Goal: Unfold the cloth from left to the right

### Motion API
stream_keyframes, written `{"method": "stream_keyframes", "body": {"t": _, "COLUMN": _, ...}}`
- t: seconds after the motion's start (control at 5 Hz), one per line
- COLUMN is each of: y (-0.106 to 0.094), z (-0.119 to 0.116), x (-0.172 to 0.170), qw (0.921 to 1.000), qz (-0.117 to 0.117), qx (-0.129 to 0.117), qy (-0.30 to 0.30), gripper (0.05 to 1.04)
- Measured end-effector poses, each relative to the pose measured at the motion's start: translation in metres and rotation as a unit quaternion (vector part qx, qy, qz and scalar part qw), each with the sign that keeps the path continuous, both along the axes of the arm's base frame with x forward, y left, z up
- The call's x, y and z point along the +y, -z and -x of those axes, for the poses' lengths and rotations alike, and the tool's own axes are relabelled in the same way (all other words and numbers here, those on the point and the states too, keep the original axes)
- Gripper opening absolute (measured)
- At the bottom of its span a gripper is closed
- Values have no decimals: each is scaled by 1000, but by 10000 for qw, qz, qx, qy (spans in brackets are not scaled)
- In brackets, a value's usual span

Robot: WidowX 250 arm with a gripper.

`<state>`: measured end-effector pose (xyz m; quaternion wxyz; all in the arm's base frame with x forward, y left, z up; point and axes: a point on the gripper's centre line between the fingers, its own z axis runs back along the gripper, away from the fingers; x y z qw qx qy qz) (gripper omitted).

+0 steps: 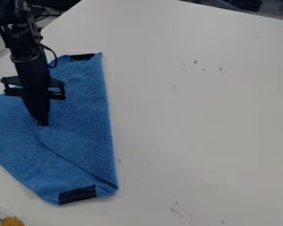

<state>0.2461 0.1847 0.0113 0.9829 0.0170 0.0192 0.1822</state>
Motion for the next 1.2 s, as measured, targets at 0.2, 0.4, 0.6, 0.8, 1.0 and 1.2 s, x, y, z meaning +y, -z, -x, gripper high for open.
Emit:
{"method": "stream_keyframes", "body": {"t": 0.2, "y": -2, "z": -1, "x": -5, "qw": 10000, "qz": -47, "qx": 17, "qy": 40, "gripper": 54}}
{"method": "stream_keyframes", "body": {"t": 0.4, "y": -12, "z": -6, "x": -14, "qw": 9998, "qz": -124, "qx": 62, "qy": 125, "gripper": 54}}
{"method": "stream_keyframes", "body": {"t": 0.6, "y": -28, "z": -14, "x": -33, "qw": 9991, "qz": -276, "qx": 96, "qy": 303, "gripper": 54}}
{"method": "stream_keyframes", "body": {"t": 0.8, "y": -44, "z": -24, "x": -56, "qw": 9983, "qz": -444, "qx": -65, "qy": 381, "gripper": 54}}
{"method": "stream_keyframes", "body": {"t": 1.0, "y": -49, "z": -36, "x": -81, "qw": 9968, "qz": -442, "qx": -194, "qy": 644, "gripper": 54}}
{"method": "stream_keyframes", "body": {"t": 1.2, "y": -55, "z": -53, "x": -106, "qw": 9940, "qz": -356, "qx": -380, "qy": 957, "gripper": 54}}
